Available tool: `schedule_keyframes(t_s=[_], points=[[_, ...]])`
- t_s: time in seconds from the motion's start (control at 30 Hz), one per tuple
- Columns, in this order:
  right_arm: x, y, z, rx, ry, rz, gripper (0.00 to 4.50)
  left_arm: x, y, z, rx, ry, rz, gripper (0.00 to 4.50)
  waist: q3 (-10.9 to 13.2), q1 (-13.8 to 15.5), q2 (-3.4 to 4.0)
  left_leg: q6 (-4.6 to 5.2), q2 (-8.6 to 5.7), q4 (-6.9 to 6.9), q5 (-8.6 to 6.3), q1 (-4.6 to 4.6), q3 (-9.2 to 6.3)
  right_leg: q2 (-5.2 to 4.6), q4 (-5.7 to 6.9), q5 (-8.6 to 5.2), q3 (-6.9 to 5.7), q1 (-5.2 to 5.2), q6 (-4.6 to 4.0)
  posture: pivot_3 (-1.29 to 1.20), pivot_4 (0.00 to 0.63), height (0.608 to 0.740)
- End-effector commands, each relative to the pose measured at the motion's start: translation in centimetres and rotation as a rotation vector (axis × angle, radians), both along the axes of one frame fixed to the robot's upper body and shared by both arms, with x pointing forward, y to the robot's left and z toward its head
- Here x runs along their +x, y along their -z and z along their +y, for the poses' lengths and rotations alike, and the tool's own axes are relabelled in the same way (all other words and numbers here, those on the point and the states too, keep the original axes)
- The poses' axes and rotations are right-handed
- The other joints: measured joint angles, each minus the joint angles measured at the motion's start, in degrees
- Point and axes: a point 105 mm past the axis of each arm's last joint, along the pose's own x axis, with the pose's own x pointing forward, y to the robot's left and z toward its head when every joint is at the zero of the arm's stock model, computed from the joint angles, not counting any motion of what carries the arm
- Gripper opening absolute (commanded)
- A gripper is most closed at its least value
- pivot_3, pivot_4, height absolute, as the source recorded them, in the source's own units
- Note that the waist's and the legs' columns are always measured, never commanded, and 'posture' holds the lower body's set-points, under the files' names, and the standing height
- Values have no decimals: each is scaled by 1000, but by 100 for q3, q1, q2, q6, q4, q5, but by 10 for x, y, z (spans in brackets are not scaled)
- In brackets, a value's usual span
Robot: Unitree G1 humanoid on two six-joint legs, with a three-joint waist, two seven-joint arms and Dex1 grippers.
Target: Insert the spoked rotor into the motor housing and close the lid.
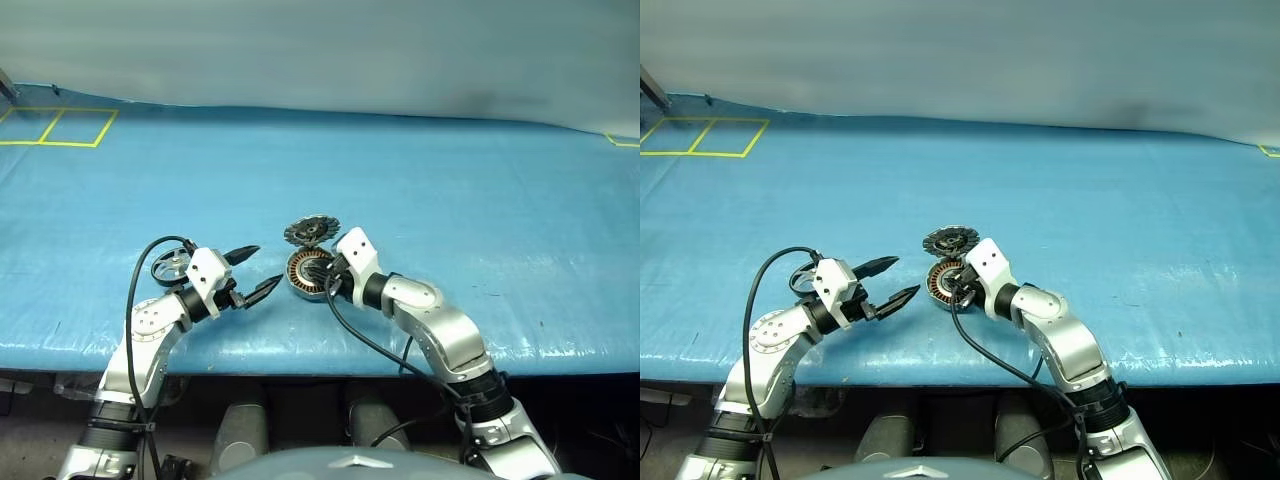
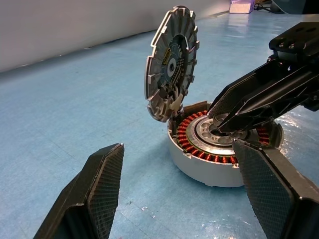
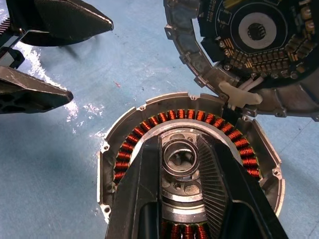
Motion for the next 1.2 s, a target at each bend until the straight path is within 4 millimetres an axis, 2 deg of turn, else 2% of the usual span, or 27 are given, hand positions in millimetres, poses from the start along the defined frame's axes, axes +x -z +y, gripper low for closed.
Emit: schedule_keyframes(t_s=[0.03, 0.87, 1.0, 1.2], points=[[3, -9, 2, 25, 2, -39, 664, 2, -9, 4, 10, -12, -48, 3802, 0, 0, 0, 0, 0, 0, 0, 0, 0, 0, 0, 0, 0, 0, 0, 0, 150, 740], [4, -7, 2, 22, 3, -37, 664, 4, -5, 6, 23, -27, -51, 3802, 0, 6, 0, 0, 0, 1, 0, 1, 0, 0, 1, 0, -1, 1, 0, 0, 150, 740], [6, -10, 2, 18, 15, -63, 1991, 4, -5, 7, 26, -32, -51, 3802, 0, 7, 0, 0, 0, 1, 0, 1, 0, 0, 1, 0, -1, 1, 0, 0, 150, 740], [7, -14, 3, 24, 16, -76, 1991, 3, -3, 7, 24, -35, -47, 3802, 0, 9, 0, 0, 0, 1, 0, 1, 0, 0, 1, 0, -1, 1, 0, 0, 150, 740]])
